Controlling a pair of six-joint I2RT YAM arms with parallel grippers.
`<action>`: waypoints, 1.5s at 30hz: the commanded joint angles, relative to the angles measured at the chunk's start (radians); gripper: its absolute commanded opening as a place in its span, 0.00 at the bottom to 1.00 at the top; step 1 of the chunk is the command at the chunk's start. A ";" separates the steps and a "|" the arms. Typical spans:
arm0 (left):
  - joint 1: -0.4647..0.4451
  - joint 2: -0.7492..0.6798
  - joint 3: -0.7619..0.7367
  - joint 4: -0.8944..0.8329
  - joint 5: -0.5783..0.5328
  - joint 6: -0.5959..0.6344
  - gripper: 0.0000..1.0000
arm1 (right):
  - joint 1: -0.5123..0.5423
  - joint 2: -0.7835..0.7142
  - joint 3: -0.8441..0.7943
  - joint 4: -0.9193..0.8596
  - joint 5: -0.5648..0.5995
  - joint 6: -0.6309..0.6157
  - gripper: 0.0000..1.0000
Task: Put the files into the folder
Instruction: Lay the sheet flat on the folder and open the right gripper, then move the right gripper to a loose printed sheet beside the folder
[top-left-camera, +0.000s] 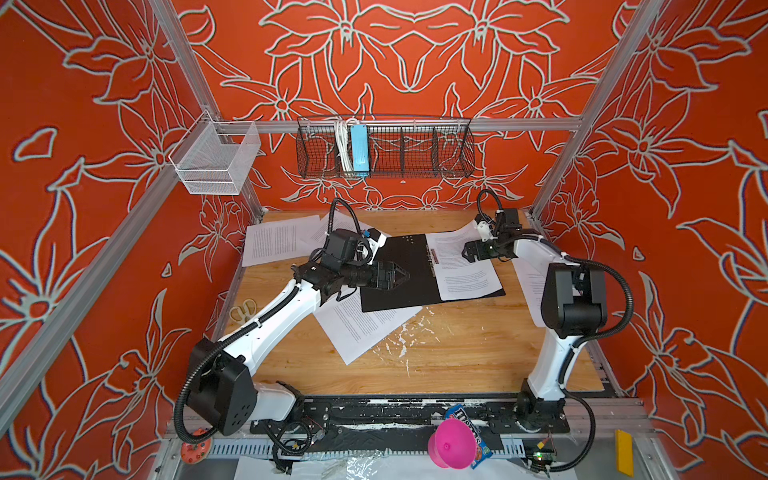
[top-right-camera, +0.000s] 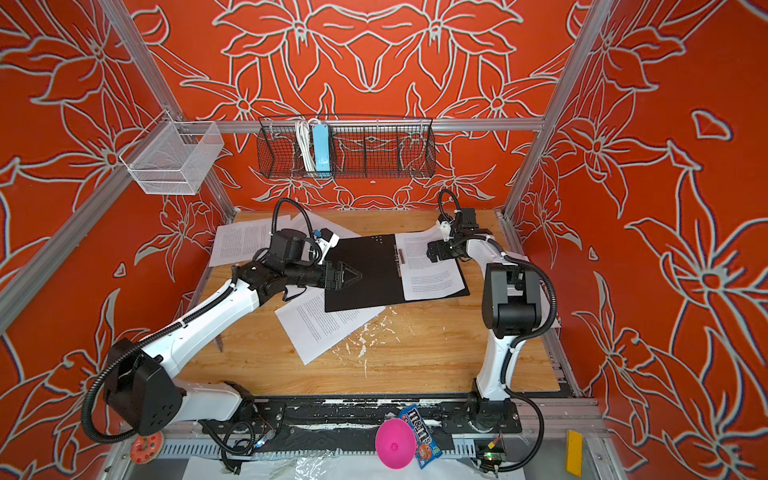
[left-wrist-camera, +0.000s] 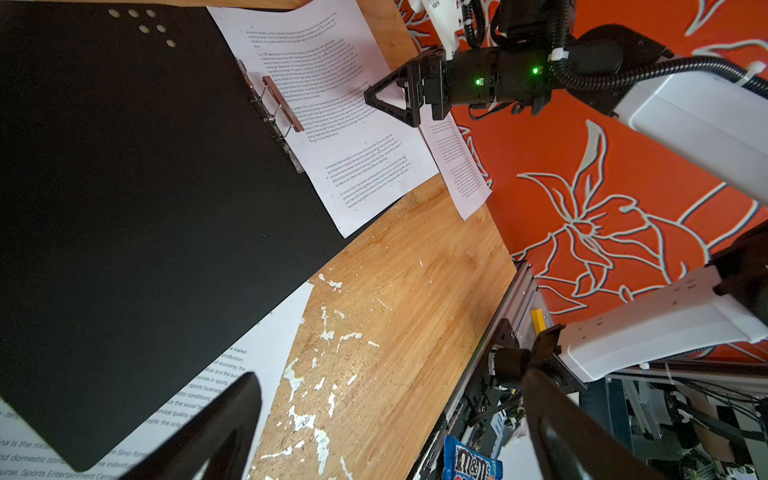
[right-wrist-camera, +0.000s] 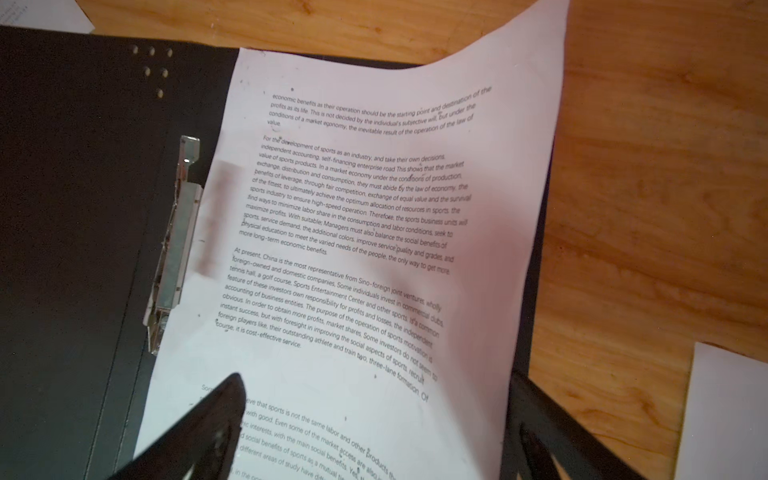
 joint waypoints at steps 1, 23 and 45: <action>0.006 0.001 0.013 0.006 0.016 -0.001 0.98 | 0.003 0.020 0.024 0.003 0.027 0.005 0.97; 0.007 -0.041 0.011 -0.002 -0.015 -0.016 0.98 | -0.176 -0.194 -0.109 0.044 0.232 0.586 0.98; 0.007 -0.047 0.049 -0.058 -0.015 -0.037 0.98 | -0.440 -0.279 -0.542 0.205 0.150 0.851 0.98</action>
